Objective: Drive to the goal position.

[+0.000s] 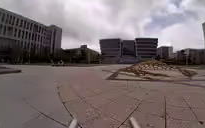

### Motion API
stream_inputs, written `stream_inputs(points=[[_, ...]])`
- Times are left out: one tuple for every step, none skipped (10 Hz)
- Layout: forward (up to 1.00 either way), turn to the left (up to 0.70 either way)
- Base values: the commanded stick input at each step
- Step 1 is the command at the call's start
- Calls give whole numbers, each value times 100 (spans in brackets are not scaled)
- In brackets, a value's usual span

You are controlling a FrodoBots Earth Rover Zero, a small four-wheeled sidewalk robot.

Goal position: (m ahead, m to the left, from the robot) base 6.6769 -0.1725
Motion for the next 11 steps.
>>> stream_inputs(points=[[100, 0], [100, 0], [100, 0], [100, 0], [100, 0], [100, 0], [100, 0], [100, -35], [100, -36], [100, -14], [100, 0]])
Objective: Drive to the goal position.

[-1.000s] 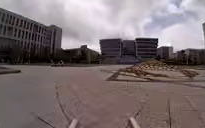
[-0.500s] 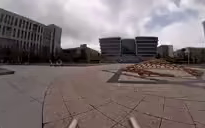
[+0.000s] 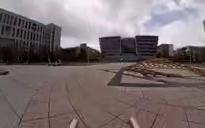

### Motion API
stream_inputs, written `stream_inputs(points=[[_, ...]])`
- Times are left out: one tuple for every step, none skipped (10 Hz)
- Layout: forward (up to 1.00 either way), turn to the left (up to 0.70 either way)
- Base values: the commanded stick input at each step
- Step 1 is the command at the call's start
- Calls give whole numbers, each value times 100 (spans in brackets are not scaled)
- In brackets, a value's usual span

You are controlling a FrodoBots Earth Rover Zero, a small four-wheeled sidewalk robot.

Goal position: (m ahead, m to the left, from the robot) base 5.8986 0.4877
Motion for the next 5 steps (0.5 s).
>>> stream_inputs(points=[[100, 0], [100, 0], [100, 0], [100, 0], [100, 0]])
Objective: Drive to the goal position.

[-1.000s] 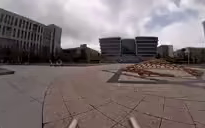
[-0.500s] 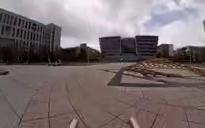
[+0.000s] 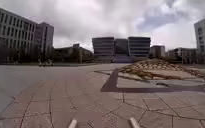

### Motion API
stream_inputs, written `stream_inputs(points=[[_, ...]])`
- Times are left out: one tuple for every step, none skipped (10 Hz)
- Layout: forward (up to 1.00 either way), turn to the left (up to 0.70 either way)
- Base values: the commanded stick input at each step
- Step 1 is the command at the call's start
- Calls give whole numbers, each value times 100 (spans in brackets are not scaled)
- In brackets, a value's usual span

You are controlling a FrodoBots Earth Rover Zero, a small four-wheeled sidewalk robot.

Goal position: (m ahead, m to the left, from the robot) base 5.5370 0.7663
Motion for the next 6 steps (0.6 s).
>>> stream_inputs(points=[[100, 0], [100, 0], [100, 0], [100, 0], [100, 0], [100, 0]])
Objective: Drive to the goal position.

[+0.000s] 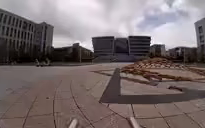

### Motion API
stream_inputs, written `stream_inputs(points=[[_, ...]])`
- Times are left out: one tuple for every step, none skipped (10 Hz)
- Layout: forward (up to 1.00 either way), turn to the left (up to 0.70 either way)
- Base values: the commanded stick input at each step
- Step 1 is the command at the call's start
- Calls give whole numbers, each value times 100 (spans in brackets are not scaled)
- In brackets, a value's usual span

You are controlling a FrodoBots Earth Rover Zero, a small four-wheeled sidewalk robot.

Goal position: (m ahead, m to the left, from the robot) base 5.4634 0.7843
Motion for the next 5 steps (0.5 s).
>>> stream_inputs(points=[[100, 0], [100, 0], [100, 0], [100, 0], [100, 0]])
